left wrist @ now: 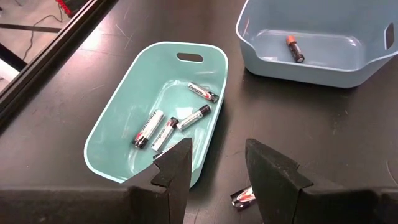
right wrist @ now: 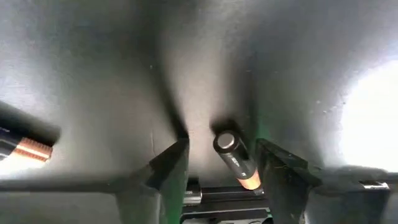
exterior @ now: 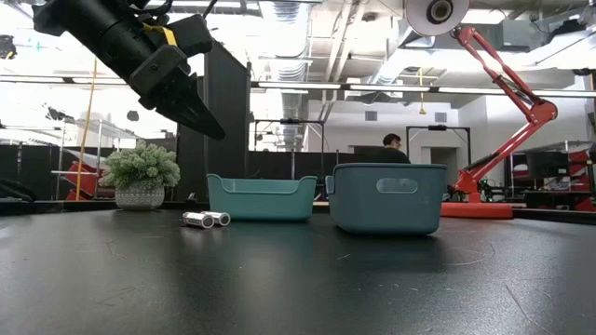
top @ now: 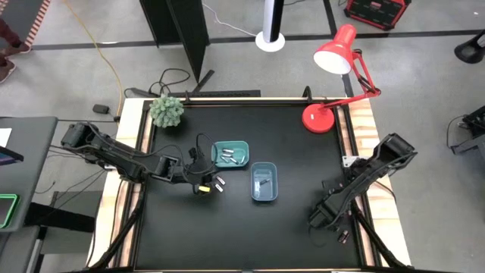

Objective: Sort batteries
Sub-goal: Put the black battery into the dark blue bin

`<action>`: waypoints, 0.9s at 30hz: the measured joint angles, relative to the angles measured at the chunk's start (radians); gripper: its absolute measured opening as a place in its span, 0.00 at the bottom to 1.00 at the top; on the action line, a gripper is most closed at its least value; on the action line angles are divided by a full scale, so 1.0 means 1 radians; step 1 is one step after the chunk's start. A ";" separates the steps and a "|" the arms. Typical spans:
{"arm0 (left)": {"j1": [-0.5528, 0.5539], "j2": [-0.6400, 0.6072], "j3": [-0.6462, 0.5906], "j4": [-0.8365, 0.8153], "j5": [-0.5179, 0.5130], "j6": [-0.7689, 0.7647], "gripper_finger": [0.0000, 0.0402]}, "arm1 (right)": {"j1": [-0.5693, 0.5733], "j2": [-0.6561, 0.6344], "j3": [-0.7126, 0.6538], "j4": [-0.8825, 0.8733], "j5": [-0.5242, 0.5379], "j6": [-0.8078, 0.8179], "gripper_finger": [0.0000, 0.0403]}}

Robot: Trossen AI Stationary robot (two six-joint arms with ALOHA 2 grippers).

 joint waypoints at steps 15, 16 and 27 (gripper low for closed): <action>0.000 0.000 0.000 0.000 0.000 0.000 0.36 | -0.044 0.020 -0.002 0.015 -0.012 -0.045 0.13; 0.000 0.000 0.000 -0.001 0.000 0.000 0.36 | -0.044 0.020 -0.002 0.015 -0.012 -0.045 0.12; 0.000 0.000 0.000 0.000 0.000 0.000 0.36 | -0.044 0.022 0.020 0.008 -0.010 -0.036 0.06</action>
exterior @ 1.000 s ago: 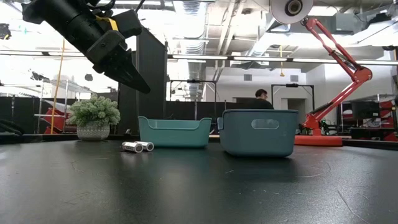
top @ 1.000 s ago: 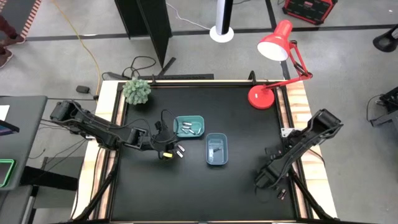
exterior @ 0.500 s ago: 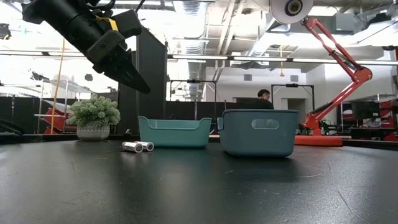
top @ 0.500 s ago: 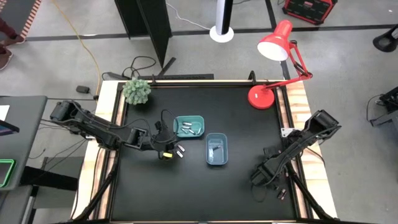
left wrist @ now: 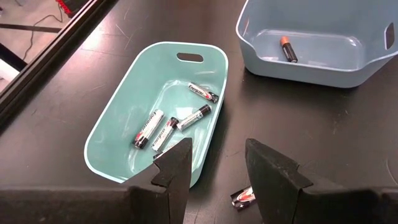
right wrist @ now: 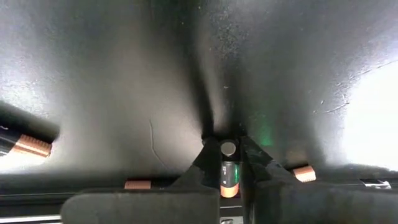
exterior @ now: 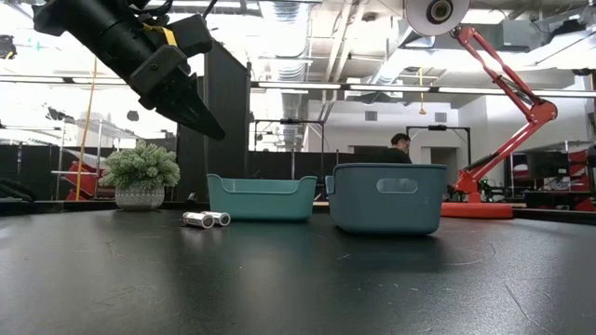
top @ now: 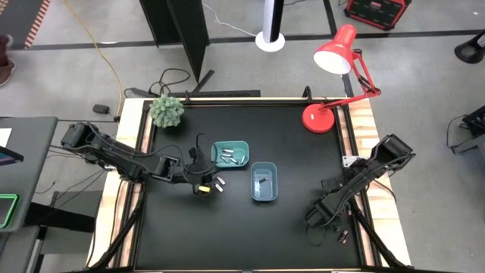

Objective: Sort batteries
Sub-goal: Put the black battery into the dark blue bin

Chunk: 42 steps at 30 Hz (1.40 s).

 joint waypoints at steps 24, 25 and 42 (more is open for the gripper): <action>0.000 0.000 0.000 0.001 0.000 -0.001 0.36 | -0.046 -0.040 0.264 0.012 0.261 -0.029 0.04; 0.000 0.000 0.000 0.001 0.000 -0.002 0.36 | -0.049 -0.051 0.276 0.012 0.283 -0.029 0.04; 0.000 0.000 0.000 0.001 0.000 -0.003 0.36 | -0.113 -0.275 0.307 0.358 0.557 -0.160 0.04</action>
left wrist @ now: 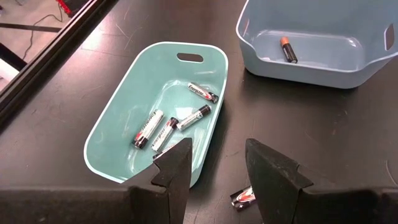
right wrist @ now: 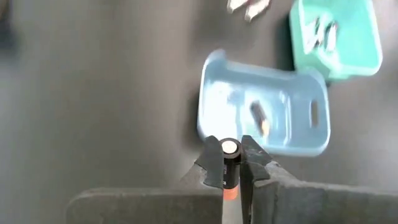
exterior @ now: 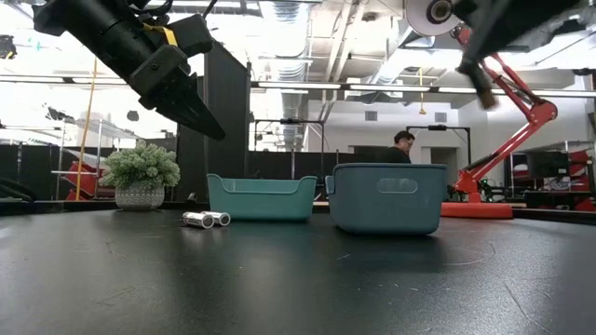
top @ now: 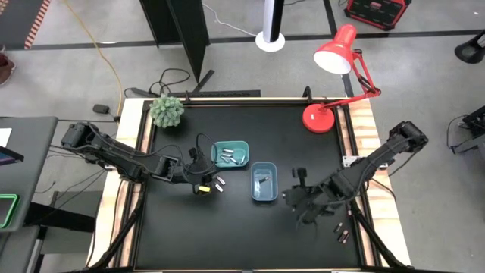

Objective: Sort batteries
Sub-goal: Put the black battery into the dark blue bin

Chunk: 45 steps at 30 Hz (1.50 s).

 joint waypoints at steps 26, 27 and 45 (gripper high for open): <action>0.000 0.000 0.000 0.000 0.000 -0.002 0.36 | -0.271 -0.013 -0.001 0.402 -0.350 -0.314 0.04; 0.000 0.000 0.000 0.000 0.000 -0.003 0.36 | -0.277 -0.013 -0.001 0.390 -0.332 -0.287 0.04; 0.000 0.000 0.000 0.004 0.000 -0.004 0.36 | -0.353 0.194 -0.002 0.261 -0.243 -0.087 0.25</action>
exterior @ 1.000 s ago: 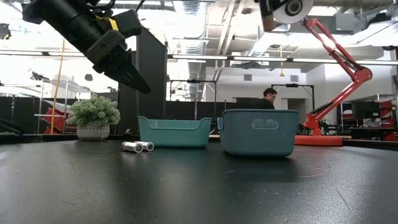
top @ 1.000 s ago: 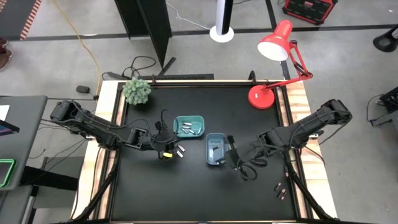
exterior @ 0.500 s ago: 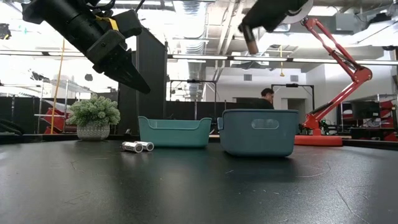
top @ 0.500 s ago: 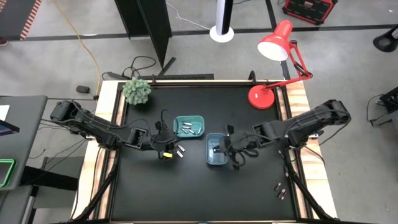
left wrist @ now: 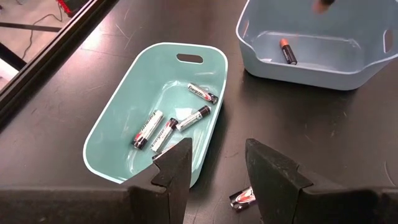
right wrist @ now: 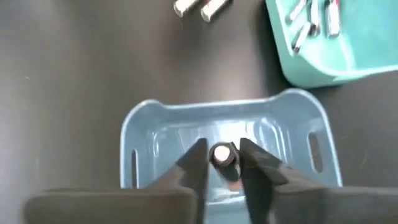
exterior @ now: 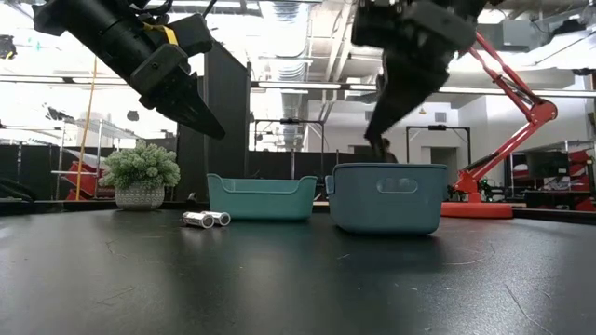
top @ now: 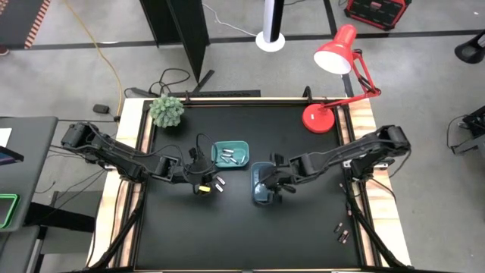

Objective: Sort batteries
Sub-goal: Put the black battery into the dark blue bin

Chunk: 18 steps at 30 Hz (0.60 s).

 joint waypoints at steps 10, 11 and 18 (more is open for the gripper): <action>0.000 0.000 0.000 0.000 0.000 0.000 0.36 | 0.006 0.007 0.000 -0.041 0.000 -0.020 0.61; 0.000 0.000 0.000 0.000 0.000 0.000 0.36 | 0.011 -0.006 0.000 -0.056 0.000 -0.021 0.61; 0.000 0.000 0.000 -0.004 0.000 0.000 0.36 | 0.090 -0.131 0.000 -0.291 0.003 0.072 0.60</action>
